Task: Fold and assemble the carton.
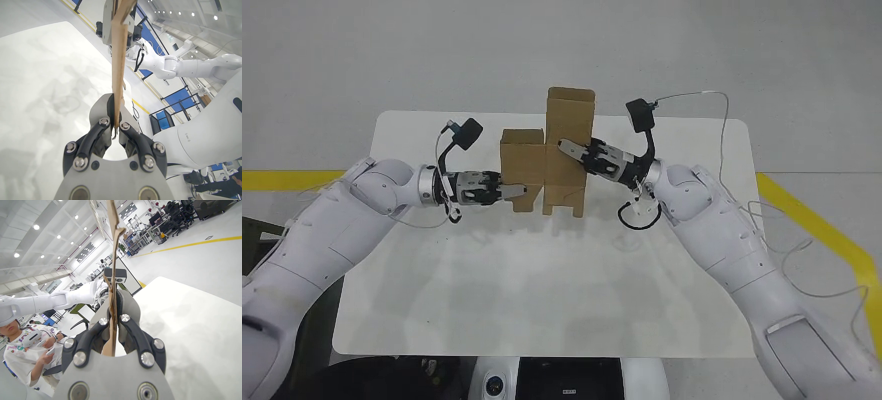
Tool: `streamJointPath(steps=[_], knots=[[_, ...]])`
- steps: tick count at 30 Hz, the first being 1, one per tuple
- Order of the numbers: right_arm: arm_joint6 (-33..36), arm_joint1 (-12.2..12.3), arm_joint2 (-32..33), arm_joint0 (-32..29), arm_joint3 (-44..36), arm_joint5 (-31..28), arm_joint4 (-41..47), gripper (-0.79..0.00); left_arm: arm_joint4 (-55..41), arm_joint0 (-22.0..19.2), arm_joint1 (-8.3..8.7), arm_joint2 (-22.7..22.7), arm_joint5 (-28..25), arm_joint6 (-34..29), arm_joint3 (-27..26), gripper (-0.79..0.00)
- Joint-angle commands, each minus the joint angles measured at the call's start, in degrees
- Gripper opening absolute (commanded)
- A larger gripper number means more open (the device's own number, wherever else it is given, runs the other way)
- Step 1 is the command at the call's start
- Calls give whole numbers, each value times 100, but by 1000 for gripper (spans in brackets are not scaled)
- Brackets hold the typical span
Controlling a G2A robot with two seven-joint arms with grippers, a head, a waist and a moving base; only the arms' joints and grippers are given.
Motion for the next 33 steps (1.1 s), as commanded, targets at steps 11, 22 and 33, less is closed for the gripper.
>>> streamJointPath(steps=[11, 22, 33], knots=[[1100, 152, 358, 4, 172, 127, 310, 0, -406, -384, 54, 575, 749, -750, 178, -785], [3229, 484, 753, -215, -9, 547, 1460, 0, -2195, -636, 172, 784, 2502, -2505, 116, -785], [3918, 552, 723, -389, -147, 917, 2246, 0, -2130, -353, 249, 615, 2854, -2858, -460, -785]])
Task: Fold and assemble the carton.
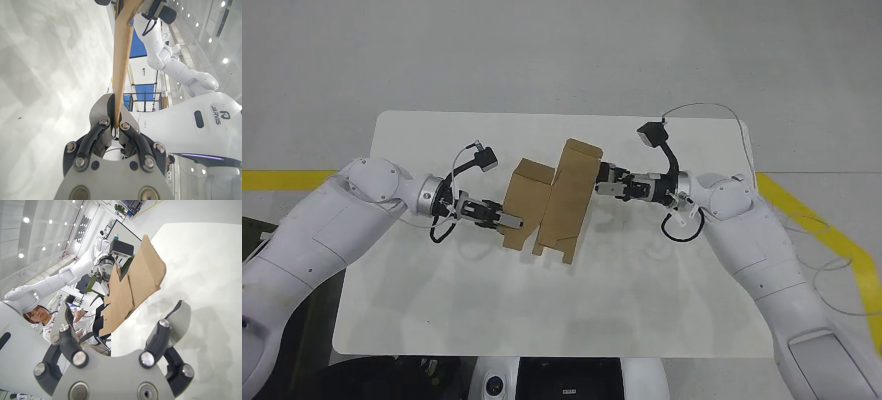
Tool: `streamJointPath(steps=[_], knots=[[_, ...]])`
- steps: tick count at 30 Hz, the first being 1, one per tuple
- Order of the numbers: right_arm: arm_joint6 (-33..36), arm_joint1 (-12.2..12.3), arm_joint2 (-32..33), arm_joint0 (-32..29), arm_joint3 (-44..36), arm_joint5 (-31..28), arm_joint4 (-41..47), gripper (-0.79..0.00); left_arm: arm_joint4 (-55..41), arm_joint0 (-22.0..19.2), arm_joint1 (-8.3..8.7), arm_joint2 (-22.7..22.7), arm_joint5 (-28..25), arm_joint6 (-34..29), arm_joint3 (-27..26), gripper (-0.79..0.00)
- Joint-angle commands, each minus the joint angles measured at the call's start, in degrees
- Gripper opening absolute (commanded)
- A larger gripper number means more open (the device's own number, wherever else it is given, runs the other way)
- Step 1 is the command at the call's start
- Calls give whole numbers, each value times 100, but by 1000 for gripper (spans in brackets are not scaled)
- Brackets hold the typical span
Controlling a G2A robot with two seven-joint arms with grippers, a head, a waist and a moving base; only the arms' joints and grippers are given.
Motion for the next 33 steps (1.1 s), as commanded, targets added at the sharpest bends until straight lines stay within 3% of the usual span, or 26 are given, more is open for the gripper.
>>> streamJointPath(steps=[1, 7, 9, 11, 18, 22, 31, 32, 33], knots=[[29, 1, -44, -5, -23, 29, 16, 0, 18, 47, 10, -23, 52, -50, -101, -785], [73, -6, -216, 42, -47, 72, 135, -28, 48, 146, 30, -120, 119, -118, -259, -785], [70, -3, -269, 65, -36, 70, 158, -145, 57, 167, 33, -154, 129, -128, -267, -785], [67, 3, -322, 86, -36, 67, 180, -400, 59, 186, 34, -184, 151, -149, -271, -785], [130, 53, -528, 129, -76, 129, 340, -662, 136, 233, 30, -257, 177, -176, -289, -785], [114, 93, -611, 153, -75, 112, 409, -770, 131, 259, 34, -299, 202, -201, -340, -785], [109, 180, -779, 225, -153, 108, 646, -785, 240, 301, 57, -354, 171, -170, -376, -785], [78, 186, -788, 239, -142, 77, 666, -785, 252, 299, 60, -361, 158, -157, -380, -517], [48, 191, -799, 251, -123, 47, 678, -785, 266, 297, 63, -367, 141, -140, -386, 0]])
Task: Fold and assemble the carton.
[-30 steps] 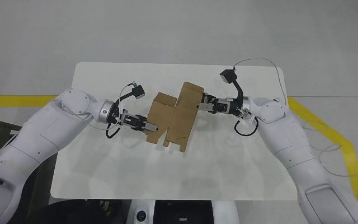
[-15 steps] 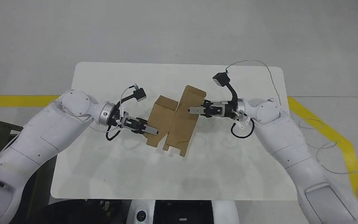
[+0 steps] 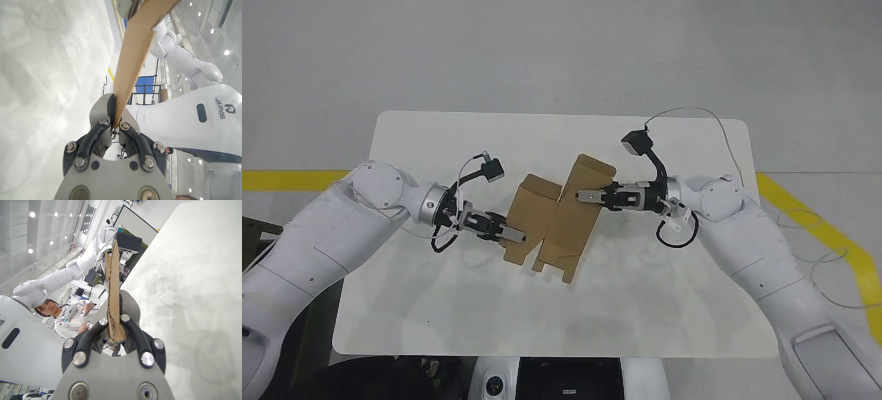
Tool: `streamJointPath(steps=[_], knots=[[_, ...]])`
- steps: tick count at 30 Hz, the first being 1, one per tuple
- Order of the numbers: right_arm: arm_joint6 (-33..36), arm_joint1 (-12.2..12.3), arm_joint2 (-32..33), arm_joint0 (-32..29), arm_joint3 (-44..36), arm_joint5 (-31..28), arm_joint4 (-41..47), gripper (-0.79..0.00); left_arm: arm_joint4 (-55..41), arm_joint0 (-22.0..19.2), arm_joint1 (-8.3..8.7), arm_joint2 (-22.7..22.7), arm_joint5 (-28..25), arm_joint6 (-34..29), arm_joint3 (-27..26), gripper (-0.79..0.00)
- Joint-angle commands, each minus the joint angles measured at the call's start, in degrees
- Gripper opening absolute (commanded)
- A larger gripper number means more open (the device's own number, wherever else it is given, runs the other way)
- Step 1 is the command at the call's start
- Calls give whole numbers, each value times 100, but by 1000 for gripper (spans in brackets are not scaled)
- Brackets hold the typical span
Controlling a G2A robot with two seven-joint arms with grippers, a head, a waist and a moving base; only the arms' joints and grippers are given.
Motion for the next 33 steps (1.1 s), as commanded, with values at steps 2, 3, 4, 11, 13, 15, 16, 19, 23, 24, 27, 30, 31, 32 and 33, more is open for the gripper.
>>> streamJointPath(steps=[2, 3, 4, 11, 13, 15, 16, 19, 23, 24, 27, 30, 31, 32, 33], knots=[[-111, 12, -26, 40, 70, -110, 26, -785, 3, -7, 12, -26, -48, 48, 9, 0], [-158, 14, -26, 55, 115, -157, 17, -785, 3, -13, 15, -47, -95, 95, 32, 0], [-207, 14, -25, 69, 164, -206, 1, -785, 32, -21, 19, -75, -186, 187, 70, 0], [-962, -40, 98, 157, 558, -475, -401, -785, 1174, -45, -3, -241, -1930, 1934, 823, 0], [-1307, -72, 109, 163, 582, -442, -641, -785, 1043, -33, -45, -226, -2114, 2118, 982, 0], [-1659, -106, 113, 168, 577, -383, -874, -785, 969, -59, -88, -222, -2178, 2182, 1145, 0], [-1828, -124, 114, 166, 569, -358, -994, -785, 925, -65, -111, -222, -2192, 2197, 1227, 0], [-2299, -176, 109, 158, 549, -256, -1323, -785, 770, -59, -192, -226, -2203, 2208, 1410, 0], [-2780, -248, 91, 164, 514, -144, -1667, -785, 568, -28, -294, -272, -2220, 2225, 1539, 0], [-2878, -266, 87, 172, 515, -120, -1739, -785, 526, -19, -316, -286, -2220, 2225, 1552, 0], [-3158, -320, 87, 188, 535, -72, -1869, -785, 412, 12, -375, -331, -2169, 2177, 1589, 0], [-3319, -376, 74, 212, 541, -66, -1903, -785, 298, 43, -427, -379, -2095, 2099, 1579, 0], [-3347, -392, 68, 227, 555, -58, -1927, -785, 294, 49, -440, -397, -2083, 2088, 1565, 0], [-3371, -409, 62, 240, 567, -52, -1944, -785, 288, 61, -453, -416, -2077, 2082, 1555, 0], [-3394, -425, 57, 249, 581, -51, -1953, -785, 287, 74, -464, -435, -2075, 2080, 1542, 0]])
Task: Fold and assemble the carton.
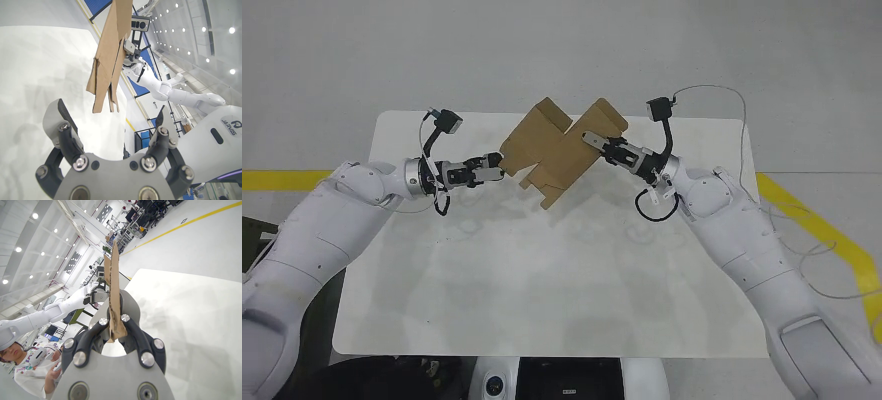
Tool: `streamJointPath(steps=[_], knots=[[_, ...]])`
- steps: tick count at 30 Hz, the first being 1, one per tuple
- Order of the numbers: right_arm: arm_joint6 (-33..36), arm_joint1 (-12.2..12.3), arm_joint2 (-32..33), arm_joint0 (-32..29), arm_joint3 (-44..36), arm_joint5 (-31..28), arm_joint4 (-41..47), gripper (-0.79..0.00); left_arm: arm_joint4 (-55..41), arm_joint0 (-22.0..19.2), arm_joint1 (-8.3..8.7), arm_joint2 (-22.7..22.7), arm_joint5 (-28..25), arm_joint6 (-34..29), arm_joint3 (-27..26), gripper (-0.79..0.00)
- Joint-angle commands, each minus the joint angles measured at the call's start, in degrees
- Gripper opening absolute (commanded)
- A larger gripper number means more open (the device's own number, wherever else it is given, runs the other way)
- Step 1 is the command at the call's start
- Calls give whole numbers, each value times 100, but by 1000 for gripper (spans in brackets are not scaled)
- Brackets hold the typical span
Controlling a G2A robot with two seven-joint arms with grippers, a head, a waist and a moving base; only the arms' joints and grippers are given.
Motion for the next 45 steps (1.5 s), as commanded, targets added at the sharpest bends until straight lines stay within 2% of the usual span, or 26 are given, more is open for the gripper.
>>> streamJointPath(steps=[1, 10, 27, 33, 45], knots=[[-32, -30, -10, 19, 30, 2, -23, -785, -11, 29, -22, -41, 1, 0, -25, 0], [-148, -138, 5, 51, 166, -38, -120, -785, -276, 172, -36, -291, 172, -171, -223, 0], [-189, -232, 163, 5, 301, -47, -435, -785, -456, 560, 147, -818, 623, -623, -939, 0], [-140, -257, 213, -29, 290, -47, -477, -785, -467, 618, 141, -954, 650, -649, -883, 0], [-12, -317, 274, -52, 225, -42, -515, -785, -524, 617, 21, -1098, 782, -781, -588, 0]])
